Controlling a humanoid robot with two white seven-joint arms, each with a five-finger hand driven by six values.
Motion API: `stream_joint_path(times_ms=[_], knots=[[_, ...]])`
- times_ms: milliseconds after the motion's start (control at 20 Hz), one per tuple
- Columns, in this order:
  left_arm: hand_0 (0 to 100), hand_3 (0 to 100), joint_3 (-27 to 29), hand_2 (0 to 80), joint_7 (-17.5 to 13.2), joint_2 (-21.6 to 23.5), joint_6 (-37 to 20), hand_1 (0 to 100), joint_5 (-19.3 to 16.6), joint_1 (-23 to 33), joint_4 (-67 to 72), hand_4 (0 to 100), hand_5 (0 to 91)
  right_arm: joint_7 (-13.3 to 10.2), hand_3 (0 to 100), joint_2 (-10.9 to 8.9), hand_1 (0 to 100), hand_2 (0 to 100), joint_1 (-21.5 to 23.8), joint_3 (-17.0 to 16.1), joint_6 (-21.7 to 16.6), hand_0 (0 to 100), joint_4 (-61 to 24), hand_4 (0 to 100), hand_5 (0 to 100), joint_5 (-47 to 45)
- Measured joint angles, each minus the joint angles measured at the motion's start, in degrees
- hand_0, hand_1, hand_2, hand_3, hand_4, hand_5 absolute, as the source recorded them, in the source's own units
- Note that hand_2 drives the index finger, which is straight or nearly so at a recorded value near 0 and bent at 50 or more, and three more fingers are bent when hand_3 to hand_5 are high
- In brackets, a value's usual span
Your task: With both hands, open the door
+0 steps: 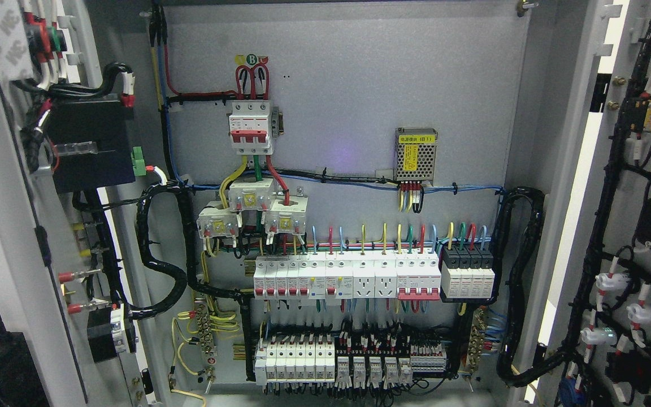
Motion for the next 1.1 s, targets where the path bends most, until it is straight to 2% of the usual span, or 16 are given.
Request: stream_joint_path(times_ms=[150,300,501,1102], knots=[[0,0,0.0,0.0,0.0,0.0,0.0,0,-0.07,0.0,-0.02,3,0.0,-0.09,0,0.18,0,0,0.0,0.44,0.0,0,-0.01,0,0,0.44],[0,0,0.0,0.0,0.0,0.0,0.0,0,-0.2,0.0,-0.26,3,0.0,-1.66,0,0.3,0,0,-0.01,0.94,-0.1,0,0.0,0,0,1.42],[0,0,0.0,0.0,0.0,0.0,-0.13,0,-0.34,0.0,-0.58,3,0.0,-2.65,0,0.87,0,0,-0.02,1.88,-0.31,0,0.0,0,0,2.54],[0,0,0.0,0.0,0.05,-0.09,-0.14,0,-0.62,0.0,-1.58,3,0.0,-2.97,0,3.12,0,0,0.2,4.69,-0.53,0,0.36,0,0,4.89]])
